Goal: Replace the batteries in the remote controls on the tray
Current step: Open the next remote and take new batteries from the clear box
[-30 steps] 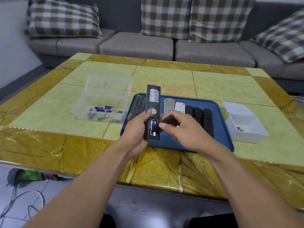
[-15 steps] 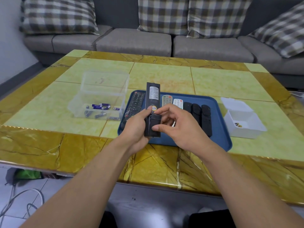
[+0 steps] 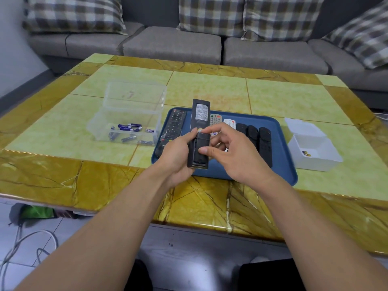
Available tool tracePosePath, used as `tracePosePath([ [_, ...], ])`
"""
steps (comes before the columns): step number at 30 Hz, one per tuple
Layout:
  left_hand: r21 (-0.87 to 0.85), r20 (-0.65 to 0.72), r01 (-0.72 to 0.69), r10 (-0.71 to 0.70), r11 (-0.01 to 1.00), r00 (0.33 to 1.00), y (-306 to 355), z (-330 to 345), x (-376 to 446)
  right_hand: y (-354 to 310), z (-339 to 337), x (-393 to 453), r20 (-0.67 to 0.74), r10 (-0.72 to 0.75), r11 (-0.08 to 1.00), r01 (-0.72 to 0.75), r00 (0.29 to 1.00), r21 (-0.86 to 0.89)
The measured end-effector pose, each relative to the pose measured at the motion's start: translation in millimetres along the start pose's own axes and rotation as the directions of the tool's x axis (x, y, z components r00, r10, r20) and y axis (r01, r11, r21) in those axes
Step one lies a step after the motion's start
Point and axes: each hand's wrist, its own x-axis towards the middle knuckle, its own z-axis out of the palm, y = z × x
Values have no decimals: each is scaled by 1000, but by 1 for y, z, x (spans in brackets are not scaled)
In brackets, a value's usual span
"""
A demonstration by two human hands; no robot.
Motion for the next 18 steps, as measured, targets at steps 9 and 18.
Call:
tracePosePath([
  [9,-65,51,41,-38,997,998,0,0,0,-2,-2,-1,-37,-9,999,8,999,-45],
  [18,-31,22,49,-49,998,999,-2,1,0,0,-4,0,-10,30,998,-30,1000,-53],
])
